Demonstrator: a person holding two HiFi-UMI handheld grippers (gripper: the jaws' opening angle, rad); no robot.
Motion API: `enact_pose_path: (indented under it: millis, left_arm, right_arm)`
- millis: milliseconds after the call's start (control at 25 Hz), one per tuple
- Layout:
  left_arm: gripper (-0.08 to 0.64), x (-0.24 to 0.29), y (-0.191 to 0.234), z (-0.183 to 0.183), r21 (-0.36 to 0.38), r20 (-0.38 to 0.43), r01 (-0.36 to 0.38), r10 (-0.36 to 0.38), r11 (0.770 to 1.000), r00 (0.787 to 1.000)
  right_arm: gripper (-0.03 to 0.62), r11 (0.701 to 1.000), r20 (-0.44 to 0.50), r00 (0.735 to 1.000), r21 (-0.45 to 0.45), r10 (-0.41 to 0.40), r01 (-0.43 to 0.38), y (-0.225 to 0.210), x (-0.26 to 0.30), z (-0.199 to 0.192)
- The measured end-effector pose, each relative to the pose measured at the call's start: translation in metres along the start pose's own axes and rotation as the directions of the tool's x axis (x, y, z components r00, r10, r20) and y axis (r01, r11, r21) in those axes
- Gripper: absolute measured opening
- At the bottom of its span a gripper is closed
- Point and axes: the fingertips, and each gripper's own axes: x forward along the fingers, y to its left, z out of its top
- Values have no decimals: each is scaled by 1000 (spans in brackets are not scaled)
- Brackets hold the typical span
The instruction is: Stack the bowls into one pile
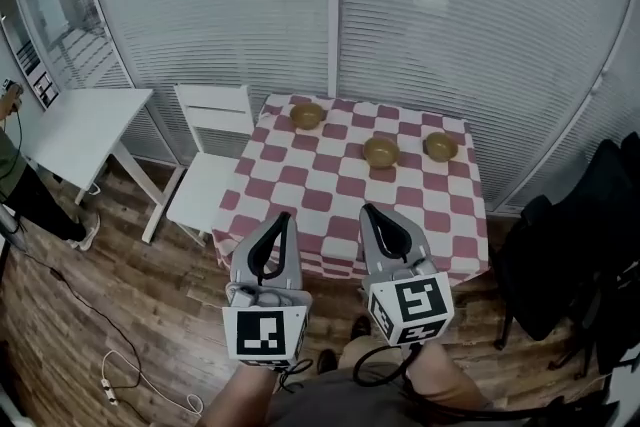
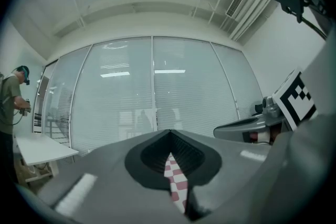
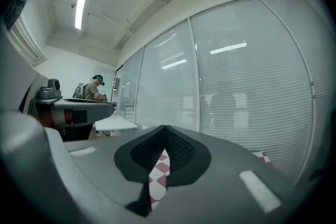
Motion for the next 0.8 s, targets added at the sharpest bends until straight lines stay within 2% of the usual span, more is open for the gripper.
enact_pose_path:
  millis: [360,800]
  left_arm:
    - [0,89,-10,-26,21,-55,32,-31,999,998]
    - [0,199,-2,-32,56,-90,-16,21,998,996]
  right_arm:
    - [28,999,-23,1000,50,-3,4,-63,64,-21]
    - [28,994,-27,997,88,67,-65,-126,154,-23]
